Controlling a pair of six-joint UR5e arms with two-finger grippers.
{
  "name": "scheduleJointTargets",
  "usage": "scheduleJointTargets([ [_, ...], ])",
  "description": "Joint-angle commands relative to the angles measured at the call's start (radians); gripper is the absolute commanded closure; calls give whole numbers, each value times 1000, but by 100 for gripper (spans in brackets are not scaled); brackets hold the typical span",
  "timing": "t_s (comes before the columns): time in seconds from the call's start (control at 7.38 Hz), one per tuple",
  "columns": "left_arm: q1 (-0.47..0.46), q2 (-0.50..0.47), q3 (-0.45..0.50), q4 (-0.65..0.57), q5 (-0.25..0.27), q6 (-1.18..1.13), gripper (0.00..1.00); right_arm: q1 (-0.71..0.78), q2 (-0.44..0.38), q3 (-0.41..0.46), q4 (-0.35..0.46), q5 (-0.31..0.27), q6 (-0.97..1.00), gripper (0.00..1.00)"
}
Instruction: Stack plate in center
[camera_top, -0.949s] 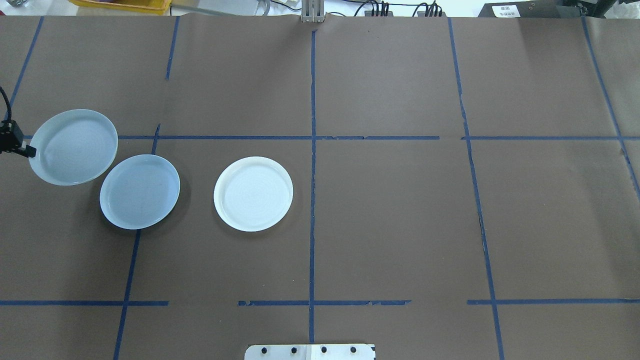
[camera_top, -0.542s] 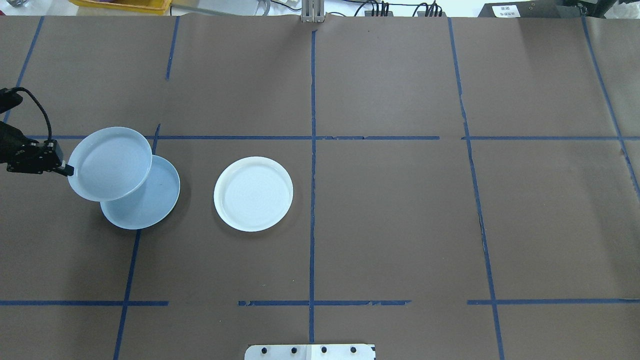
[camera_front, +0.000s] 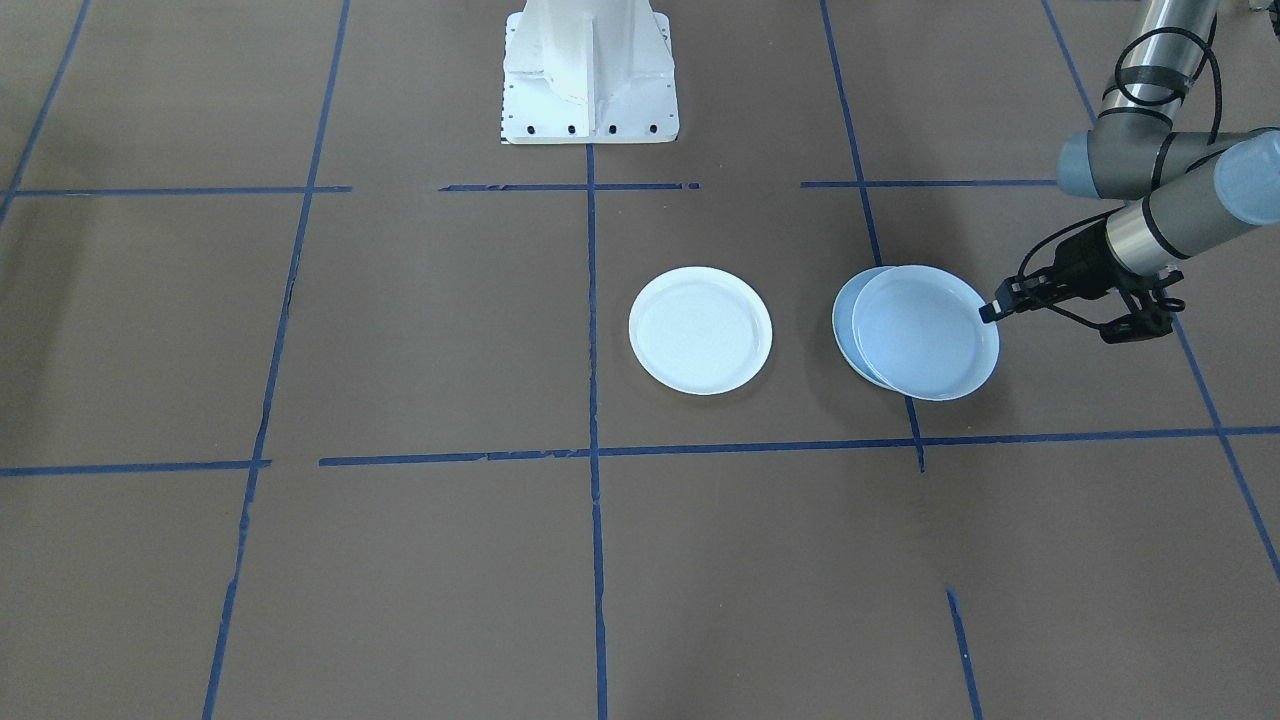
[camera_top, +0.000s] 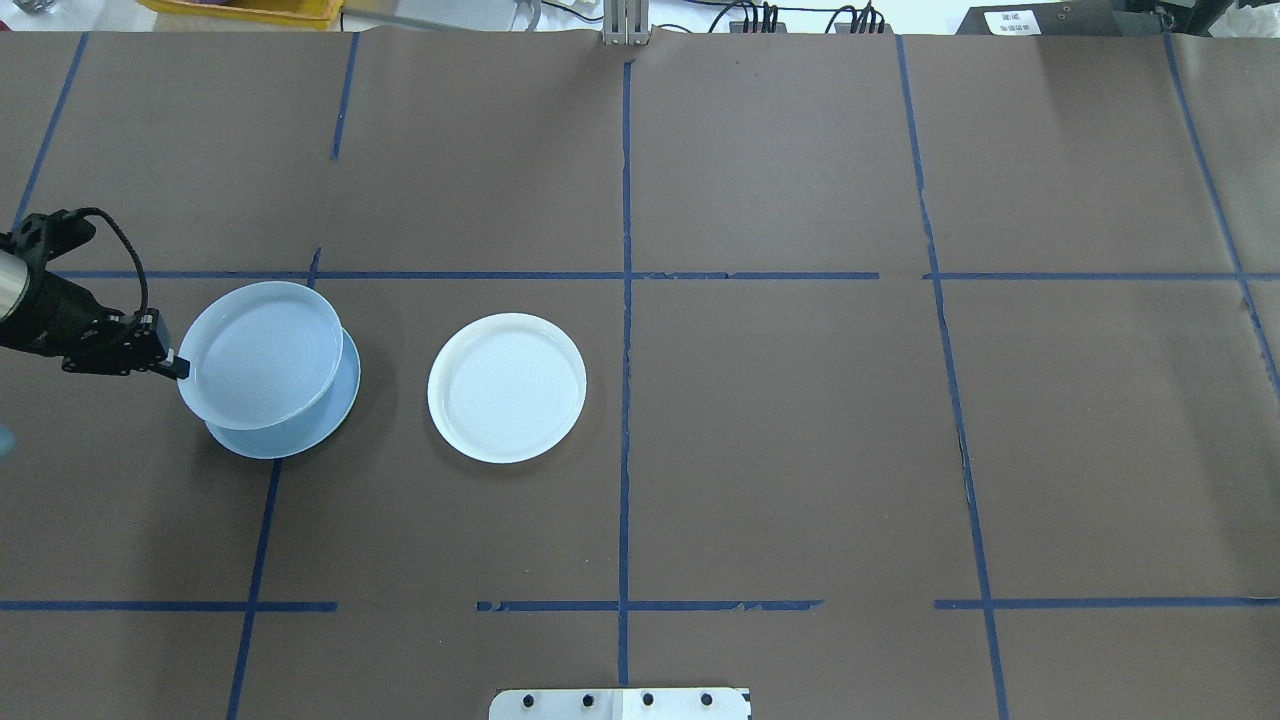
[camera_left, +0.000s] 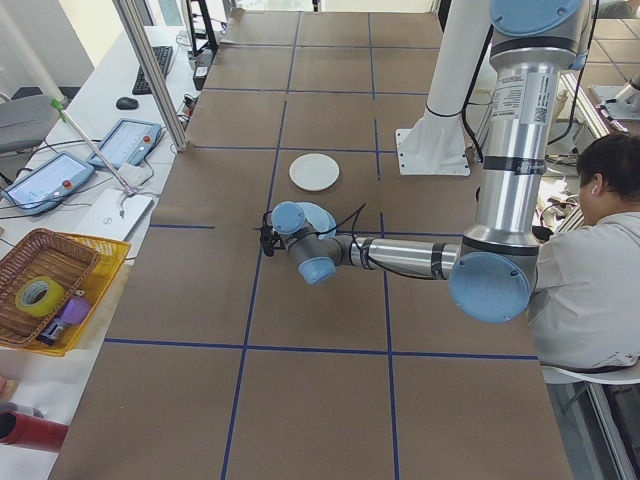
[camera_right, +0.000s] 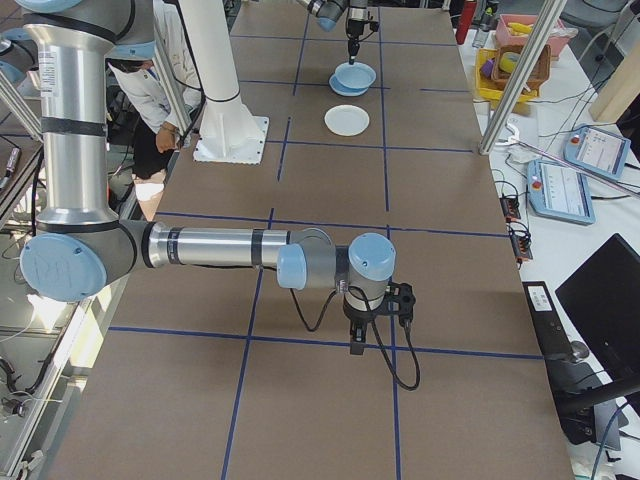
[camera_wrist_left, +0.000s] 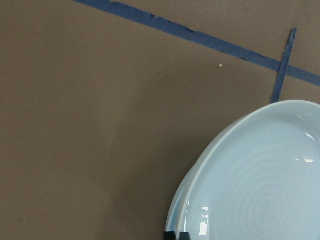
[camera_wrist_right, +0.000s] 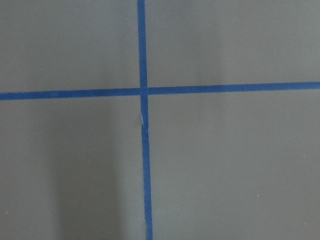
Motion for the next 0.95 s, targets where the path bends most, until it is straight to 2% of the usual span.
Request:
scheduleJointTargets([
  [0.0, 14, 0, -2, -10, 2, -2, 1, 0, 0, 0, 0, 1, 0, 0],
  [0.14, 14, -3, -13, -10, 2, -17, 0, 0, 0, 0, 0, 1, 0, 0],
  [0.41, 16, -10, -99, -1, -3, -82, 0, 2, 0, 0, 0, 0, 0, 0],
  [0.54, 37, -64, -110, 4, 2, -171, 0, 0, 0, 0, 0, 1, 0, 0],
  [0.68, 90, -128, -102, 7, 28, -271, 0, 0, 0, 0, 0, 1, 0, 0],
  [0.81, 158, -185, -90, 8, 131, -357, 0, 0, 0, 0, 0, 0, 0, 0],
])
